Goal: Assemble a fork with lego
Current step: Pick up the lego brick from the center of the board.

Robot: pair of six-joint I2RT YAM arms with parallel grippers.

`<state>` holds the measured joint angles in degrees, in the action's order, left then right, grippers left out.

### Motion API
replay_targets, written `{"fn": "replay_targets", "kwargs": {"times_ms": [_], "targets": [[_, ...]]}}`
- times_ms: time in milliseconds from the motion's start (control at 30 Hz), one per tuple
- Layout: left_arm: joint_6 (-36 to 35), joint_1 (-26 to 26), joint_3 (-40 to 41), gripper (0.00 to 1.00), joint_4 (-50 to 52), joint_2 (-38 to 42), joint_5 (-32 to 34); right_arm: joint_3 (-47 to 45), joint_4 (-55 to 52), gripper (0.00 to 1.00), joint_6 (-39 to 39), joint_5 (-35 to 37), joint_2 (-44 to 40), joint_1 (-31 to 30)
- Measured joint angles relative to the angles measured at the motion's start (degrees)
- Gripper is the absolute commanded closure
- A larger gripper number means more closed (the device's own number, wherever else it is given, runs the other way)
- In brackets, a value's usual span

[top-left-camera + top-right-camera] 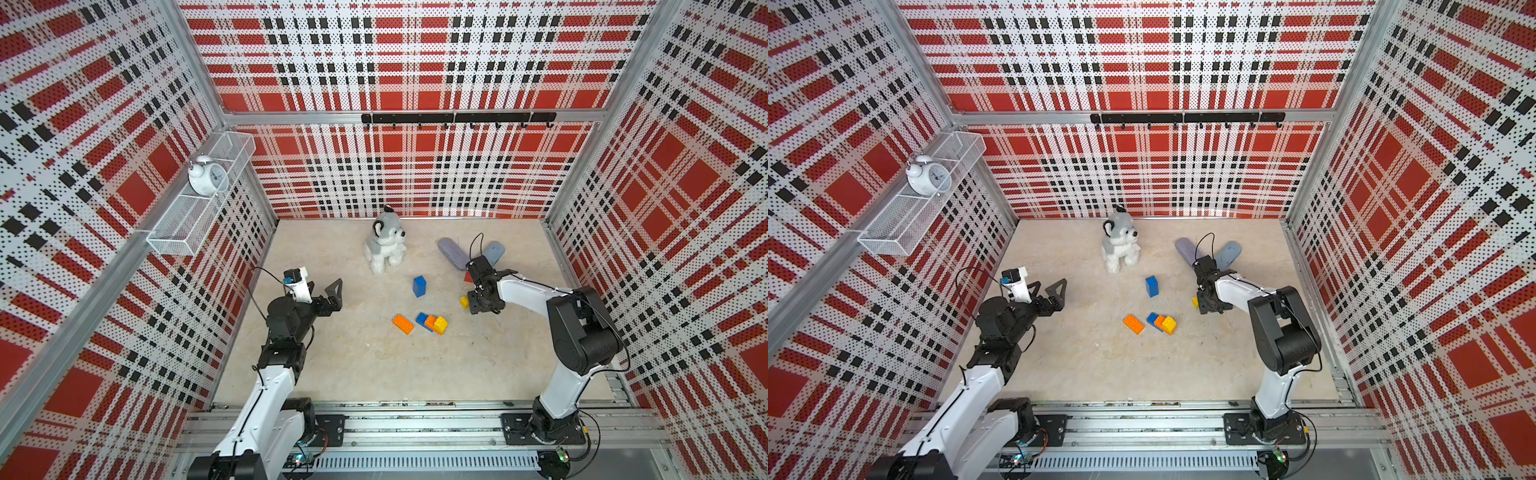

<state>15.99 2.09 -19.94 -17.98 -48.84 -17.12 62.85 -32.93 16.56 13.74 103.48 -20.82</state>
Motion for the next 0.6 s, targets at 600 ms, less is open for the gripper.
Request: {"fn": "replay_targets", "kwargs": {"times_ms": [600], "targets": [[-0.4, 0.0, 0.0, 0.02, 0.0, 0.0, 0.0, 9.4, -1.9, 0.37, -0.6, -4.4, 2.2, 0.0]]}}
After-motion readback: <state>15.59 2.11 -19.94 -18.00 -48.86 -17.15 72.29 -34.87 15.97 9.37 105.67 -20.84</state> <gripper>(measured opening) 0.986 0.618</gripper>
